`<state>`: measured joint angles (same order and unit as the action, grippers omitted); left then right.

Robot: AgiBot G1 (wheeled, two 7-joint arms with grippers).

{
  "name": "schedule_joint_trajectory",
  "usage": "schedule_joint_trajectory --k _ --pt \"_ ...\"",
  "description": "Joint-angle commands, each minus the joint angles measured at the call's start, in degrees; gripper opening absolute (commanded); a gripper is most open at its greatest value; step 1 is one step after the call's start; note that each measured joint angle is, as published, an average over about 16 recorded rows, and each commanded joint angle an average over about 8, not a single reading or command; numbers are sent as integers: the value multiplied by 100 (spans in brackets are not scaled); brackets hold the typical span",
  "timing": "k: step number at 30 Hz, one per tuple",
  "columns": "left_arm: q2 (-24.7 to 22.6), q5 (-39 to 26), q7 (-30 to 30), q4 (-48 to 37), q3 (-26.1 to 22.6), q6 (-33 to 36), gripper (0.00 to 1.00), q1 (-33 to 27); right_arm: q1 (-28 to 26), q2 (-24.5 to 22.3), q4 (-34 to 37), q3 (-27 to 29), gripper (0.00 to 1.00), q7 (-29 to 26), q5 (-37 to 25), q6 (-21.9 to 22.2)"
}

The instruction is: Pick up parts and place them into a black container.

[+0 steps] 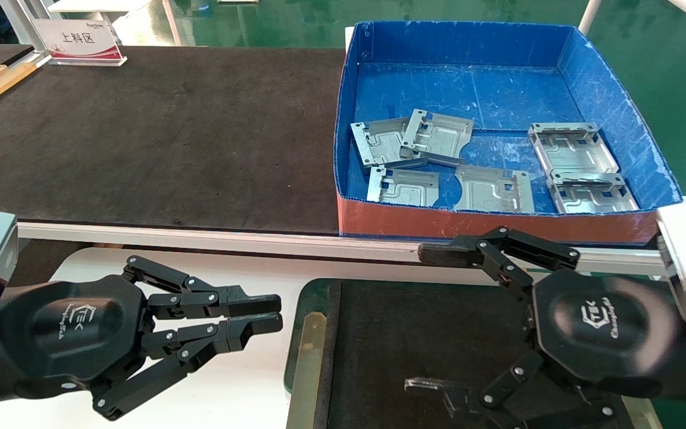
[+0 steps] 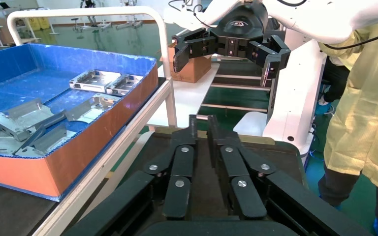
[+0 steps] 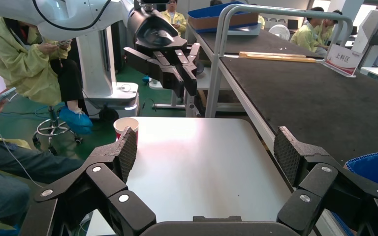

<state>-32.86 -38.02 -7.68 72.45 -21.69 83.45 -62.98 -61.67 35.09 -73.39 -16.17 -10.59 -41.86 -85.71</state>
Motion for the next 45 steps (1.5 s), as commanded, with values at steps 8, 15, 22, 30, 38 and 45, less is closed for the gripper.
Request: schedule_joint_trajectory --k 8,15,22,30,38,45 --pt "0 0 0 0 0 0 100 0 -2 -7 -7 3 100 0 -7 2" --pt "0 0 0 -1 0 0 100 -1 -59 -109 -115 24 100 -85 -130 189" --pt "0 0 1 -1 -1 1 100 -1 -229 -86 41 27 100 -229 -383 661" --pt "0 0 1 -2 -1 1 100 -1 -660 216 890 -85 100 -287 -866 1276" --pt "0 1 1 -2 -1 1 100 -1 -1233 662 2232 -214 100 -291 -1227 1731" --pt "0 1 1 -2 -2 1 100 -1 -1844 1090 3695 -385 100 -161 -1564 2005"
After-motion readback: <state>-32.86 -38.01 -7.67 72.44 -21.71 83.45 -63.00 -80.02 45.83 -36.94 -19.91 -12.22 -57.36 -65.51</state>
